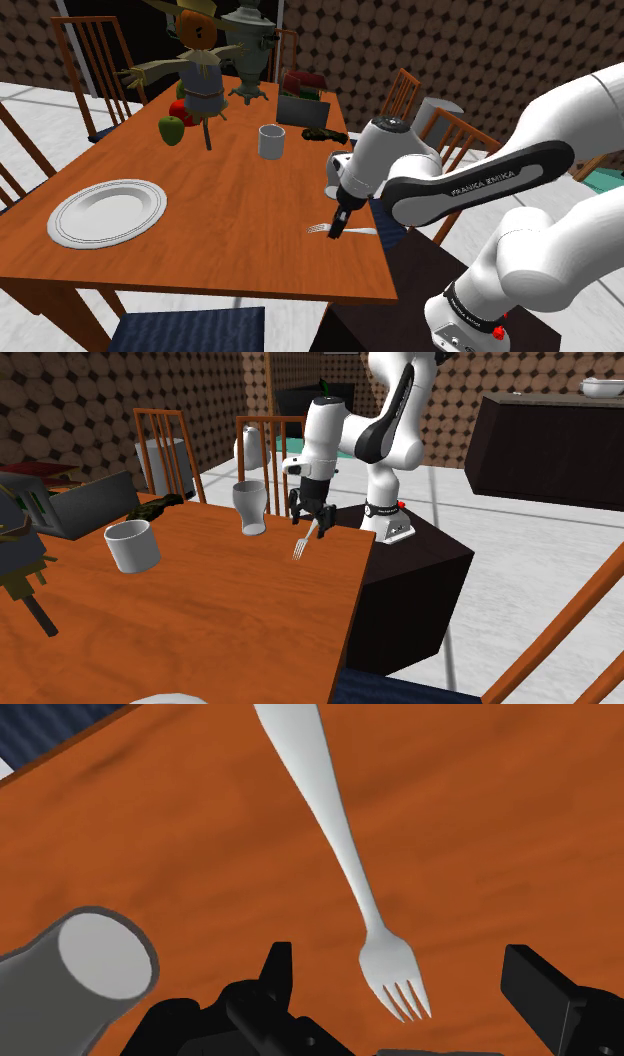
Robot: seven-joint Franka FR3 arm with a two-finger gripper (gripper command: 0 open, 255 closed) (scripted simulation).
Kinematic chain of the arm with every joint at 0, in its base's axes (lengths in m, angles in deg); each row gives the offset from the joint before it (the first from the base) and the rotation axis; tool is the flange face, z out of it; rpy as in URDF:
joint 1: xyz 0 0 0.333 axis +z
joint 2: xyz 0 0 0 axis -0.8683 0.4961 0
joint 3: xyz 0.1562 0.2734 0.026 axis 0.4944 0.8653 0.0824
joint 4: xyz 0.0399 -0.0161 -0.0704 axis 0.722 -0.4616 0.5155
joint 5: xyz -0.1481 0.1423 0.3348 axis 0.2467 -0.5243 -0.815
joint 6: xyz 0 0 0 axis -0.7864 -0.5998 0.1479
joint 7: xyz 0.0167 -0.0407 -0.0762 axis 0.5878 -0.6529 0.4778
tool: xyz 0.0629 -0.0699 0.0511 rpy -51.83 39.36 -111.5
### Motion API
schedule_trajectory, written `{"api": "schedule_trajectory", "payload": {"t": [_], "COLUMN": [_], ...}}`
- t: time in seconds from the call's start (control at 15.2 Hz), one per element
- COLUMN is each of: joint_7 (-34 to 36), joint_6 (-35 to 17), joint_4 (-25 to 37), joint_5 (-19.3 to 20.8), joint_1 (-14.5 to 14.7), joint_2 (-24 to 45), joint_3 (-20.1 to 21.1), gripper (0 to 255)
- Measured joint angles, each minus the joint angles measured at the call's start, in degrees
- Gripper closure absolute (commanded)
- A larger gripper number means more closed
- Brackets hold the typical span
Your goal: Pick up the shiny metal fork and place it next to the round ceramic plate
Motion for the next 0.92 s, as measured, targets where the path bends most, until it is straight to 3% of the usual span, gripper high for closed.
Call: {"api": "schedule_trajectory", "payload": {"t": [0.4,0.79,0.86,0.92], "joint_7": [1.51,1.56,1.56,1.56], "joint_6": [-6.31,-7.26,-7.26,-7.26], "joint_4": [-0.82,-1.11,-1.11,-1.11], "joint_5": [1.84,2.13,2.13,2.13], "joint_1": [-1.36,-1.62,-1.62,-1.62], "joint_2": [5.43,6.05,6.05,6.05], "joint_3": [1.15,1.15,1.15,1.15], "gripper": [0,0,255,255]}}
